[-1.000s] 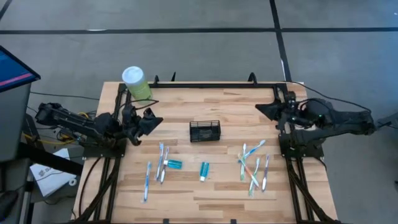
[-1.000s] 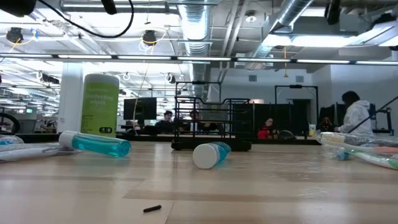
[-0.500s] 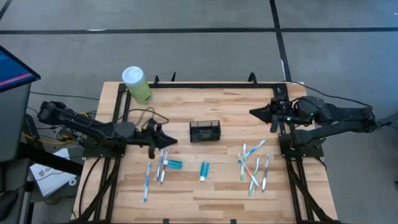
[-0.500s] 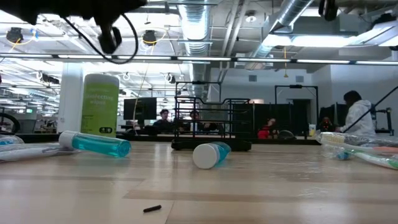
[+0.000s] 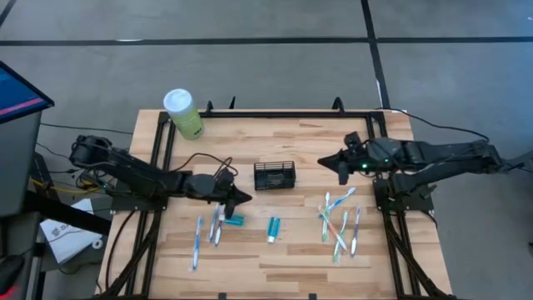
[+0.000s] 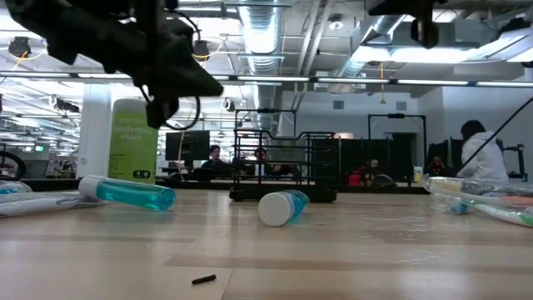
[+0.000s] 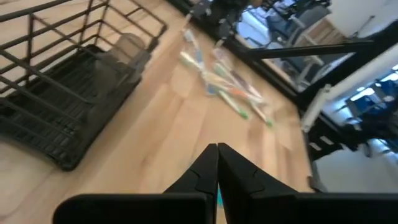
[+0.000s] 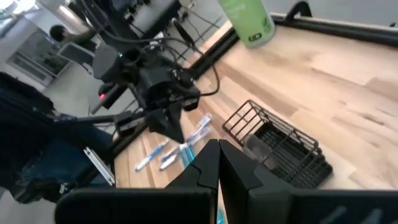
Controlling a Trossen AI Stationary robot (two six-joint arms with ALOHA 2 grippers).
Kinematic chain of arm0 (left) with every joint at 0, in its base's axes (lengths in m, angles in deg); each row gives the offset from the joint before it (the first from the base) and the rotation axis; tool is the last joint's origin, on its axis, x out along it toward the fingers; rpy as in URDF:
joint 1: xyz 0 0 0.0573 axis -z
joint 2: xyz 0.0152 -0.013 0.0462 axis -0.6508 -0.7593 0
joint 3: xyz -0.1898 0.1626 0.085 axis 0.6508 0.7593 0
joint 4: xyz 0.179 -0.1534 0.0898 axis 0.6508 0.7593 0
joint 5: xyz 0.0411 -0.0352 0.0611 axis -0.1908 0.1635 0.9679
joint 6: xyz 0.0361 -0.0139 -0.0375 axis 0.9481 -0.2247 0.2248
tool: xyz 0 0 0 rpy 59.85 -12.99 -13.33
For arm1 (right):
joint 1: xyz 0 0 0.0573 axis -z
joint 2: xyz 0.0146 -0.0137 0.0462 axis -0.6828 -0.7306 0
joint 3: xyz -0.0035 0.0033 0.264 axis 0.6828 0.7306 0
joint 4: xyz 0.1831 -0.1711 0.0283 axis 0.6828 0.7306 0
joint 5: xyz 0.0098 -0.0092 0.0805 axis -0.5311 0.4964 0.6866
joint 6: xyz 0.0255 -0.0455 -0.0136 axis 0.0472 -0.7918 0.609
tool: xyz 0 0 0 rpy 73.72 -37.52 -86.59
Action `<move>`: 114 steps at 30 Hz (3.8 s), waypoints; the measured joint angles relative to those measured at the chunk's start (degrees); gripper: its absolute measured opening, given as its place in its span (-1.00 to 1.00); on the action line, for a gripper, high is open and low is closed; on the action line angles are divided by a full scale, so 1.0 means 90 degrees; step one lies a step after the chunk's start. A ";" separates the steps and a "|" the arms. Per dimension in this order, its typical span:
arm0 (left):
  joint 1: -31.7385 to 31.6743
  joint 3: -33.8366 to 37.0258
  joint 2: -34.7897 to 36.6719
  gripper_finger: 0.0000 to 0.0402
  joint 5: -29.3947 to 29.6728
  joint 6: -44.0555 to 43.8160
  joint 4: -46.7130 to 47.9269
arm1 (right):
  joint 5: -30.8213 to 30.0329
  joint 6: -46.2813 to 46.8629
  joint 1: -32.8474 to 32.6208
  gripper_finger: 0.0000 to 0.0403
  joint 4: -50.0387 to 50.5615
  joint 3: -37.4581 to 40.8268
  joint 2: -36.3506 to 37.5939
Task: Pick & Place toothbrushing station
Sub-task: Put the left blue mouthwash into the black mesh organizer
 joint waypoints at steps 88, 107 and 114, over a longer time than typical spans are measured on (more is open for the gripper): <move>0.1251 -0.0303 0.1590 -1.00 -0.0516 0.1157 0.3278 | 0.0855 -0.0215 -0.0980 -1.00 -0.1167 -0.1187 -0.2929; 0.2092 0.0141 0.1584 -0.80 0.0151 0.0953 0.4803 | 0.0850 -0.0328 -0.0740 -1.00 -0.1037 -0.1260 -0.3030; 0.2092 0.0481 0.1584 -0.30 0.0486 0.0951 0.4154 | 0.0850 -0.0453 -0.0724 -1.00 -0.1036 -0.1260 -0.3028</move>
